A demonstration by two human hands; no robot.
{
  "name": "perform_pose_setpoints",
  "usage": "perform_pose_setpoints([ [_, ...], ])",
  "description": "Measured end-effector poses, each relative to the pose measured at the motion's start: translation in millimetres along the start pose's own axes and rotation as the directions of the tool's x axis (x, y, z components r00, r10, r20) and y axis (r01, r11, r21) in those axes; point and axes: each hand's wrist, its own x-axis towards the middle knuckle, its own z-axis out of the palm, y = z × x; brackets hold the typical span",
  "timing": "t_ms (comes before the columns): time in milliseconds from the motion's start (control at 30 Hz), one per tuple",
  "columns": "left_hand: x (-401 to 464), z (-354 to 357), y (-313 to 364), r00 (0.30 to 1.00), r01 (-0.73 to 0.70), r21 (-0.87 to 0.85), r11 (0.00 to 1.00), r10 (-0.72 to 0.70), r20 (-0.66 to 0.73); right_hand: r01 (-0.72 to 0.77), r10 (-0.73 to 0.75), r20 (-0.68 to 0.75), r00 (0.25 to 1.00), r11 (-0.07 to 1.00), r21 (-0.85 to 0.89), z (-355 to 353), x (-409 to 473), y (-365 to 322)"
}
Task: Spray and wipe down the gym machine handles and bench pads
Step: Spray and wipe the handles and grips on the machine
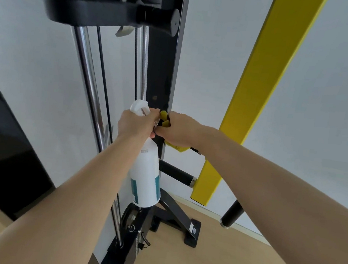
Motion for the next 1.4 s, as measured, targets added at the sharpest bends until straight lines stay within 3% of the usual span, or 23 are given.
perform_pose_setpoints([
  [100, 6, -1, 0, 1.0, 0.007, 0.034, 0.999, -0.008, 0.022, -0.008, 0.008, 0.025, 1.0, 1.0, 0.026, -2, -4, -1],
  [367, 20, -8, 2, 0.99, 0.013, 0.13, 0.991, -0.03, 0.136, -0.091, 0.093, 0.002, 0.996, 0.979, -0.182, -1, -17, 7],
  [500, 20, -7, 3, 0.987, 0.009, 0.15, 0.989, -0.033, 0.154, -0.053, 0.046, 0.111, 0.993, 0.997, 0.06, -12, -17, 6],
  [567, 17, -7, 5, 0.985, 0.022, 0.151, 0.988, -0.047, 0.163, -0.027, 0.027, 0.113, 0.993, 1.0, 0.0, -17, -16, 7],
  [633, 14, -7, 7, 0.986, 0.016, 0.165, 0.986, -0.042, 0.16, 0.009, 0.003, 0.067, 0.998, 0.984, -0.18, -10, -16, 9],
  [733, 12, -5, 10, 0.987, -0.005, 0.184, 0.983, -0.025, 0.158, -0.008, -0.039, -0.127, 0.991, 0.936, -0.352, 8, -11, 10],
  [867, 12, -5, 10, 0.986, -0.028, 0.186, 0.982, -0.003, 0.165, -0.038, -0.042, -0.24, 0.97, 0.947, -0.32, 18, -1, 15],
  [933, 13, -7, 9, 0.982, -0.008, 0.174, 0.985, -0.025, 0.189, -0.061, 0.023, -0.189, 0.982, 0.979, -0.196, 14, 6, 16],
  [1033, 15, -9, 7, 0.974, 0.026, 0.137, 0.99, -0.056, 0.22, -0.148, 0.15, 0.052, 0.987, 0.988, -0.05, -5, 12, 12],
  [1100, 14, -10, 5, 0.975, 0.016, 0.117, 0.993, -0.041, 0.217, -0.193, 0.198, 0.231, 0.953, 0.98, -0.043, -18, 9, 6],
  [1167, 13, -9, 5, 0.977, 0.01, 0.113, 0.994, -0.034, 0.211, -0.209, 0.214, 0.299, 0.93, 0.977, -0.051, -24, 7, 2],
  [1267, 14, -9, 5, 0.977, 0.023, 0.111, 0.994, -0.046, 0.208, -0.191, 0.192, 0.179, 0.965, 0.981, -0.021, -14, 11, 5],
  [1333, 15, -9, 7, 0.981, 0.015, 0.108, 0.994, -0.035, 0.191, -0.167, 0.167, -0.047, 0.985, 0.986, 0.006, 6, 13, 9],
  [1400, 14, -8, 8, 0.984, 0.002, 0.113, 0.994, -0.022, 0.177, -0.162, 0.106, -0.324, 0.94, 0.975, -0.152, 31, 6, 11],
])
